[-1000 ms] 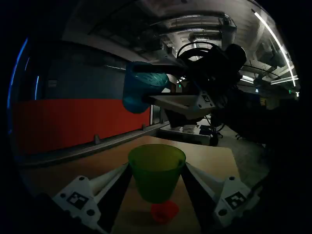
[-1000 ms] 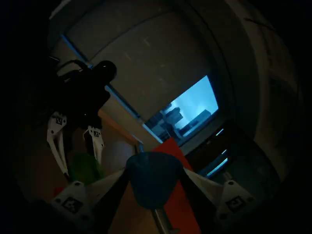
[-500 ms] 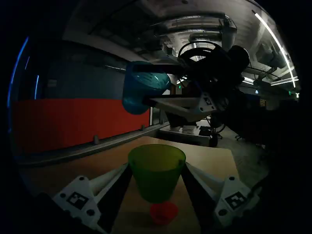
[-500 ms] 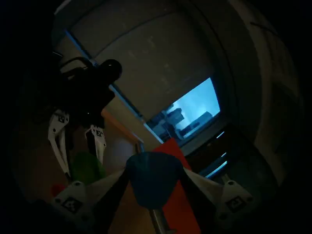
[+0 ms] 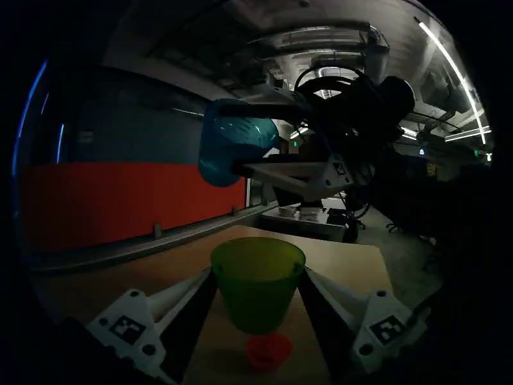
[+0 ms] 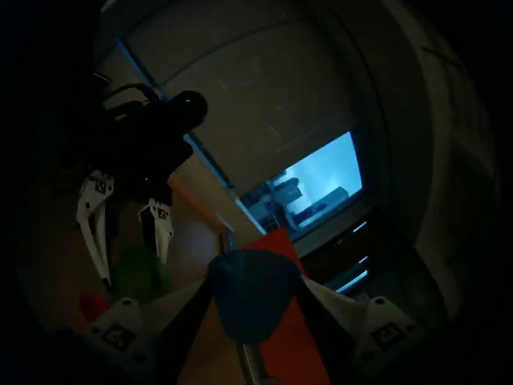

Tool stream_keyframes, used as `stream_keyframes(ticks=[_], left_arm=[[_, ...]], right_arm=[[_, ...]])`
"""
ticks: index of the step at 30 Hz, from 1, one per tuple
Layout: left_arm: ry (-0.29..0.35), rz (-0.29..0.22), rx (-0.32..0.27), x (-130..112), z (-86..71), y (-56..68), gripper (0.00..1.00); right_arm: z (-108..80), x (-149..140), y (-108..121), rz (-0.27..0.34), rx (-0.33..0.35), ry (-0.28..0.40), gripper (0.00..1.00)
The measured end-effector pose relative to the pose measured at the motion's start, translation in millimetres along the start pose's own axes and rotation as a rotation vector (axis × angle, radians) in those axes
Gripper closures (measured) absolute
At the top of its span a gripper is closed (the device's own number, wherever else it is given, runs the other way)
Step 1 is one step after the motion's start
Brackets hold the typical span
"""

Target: Pour water

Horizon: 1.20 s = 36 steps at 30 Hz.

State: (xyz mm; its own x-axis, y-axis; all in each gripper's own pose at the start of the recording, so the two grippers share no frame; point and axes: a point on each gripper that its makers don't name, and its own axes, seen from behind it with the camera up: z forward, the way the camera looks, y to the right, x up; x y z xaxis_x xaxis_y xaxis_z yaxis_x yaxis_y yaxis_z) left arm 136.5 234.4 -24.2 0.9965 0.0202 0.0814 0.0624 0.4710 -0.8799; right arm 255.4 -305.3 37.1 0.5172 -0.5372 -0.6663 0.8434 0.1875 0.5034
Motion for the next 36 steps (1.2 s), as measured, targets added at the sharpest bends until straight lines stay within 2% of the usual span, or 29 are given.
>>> stream_keyframes(ticks=[36], left_arm=[[0.002, 0.004, 0.003, 4.1, 0.4, -1.3, 0.15]], right_arm=[[1.8, 0.9, 0.6, -0.085, 0.000, -0.016, 0.06]])
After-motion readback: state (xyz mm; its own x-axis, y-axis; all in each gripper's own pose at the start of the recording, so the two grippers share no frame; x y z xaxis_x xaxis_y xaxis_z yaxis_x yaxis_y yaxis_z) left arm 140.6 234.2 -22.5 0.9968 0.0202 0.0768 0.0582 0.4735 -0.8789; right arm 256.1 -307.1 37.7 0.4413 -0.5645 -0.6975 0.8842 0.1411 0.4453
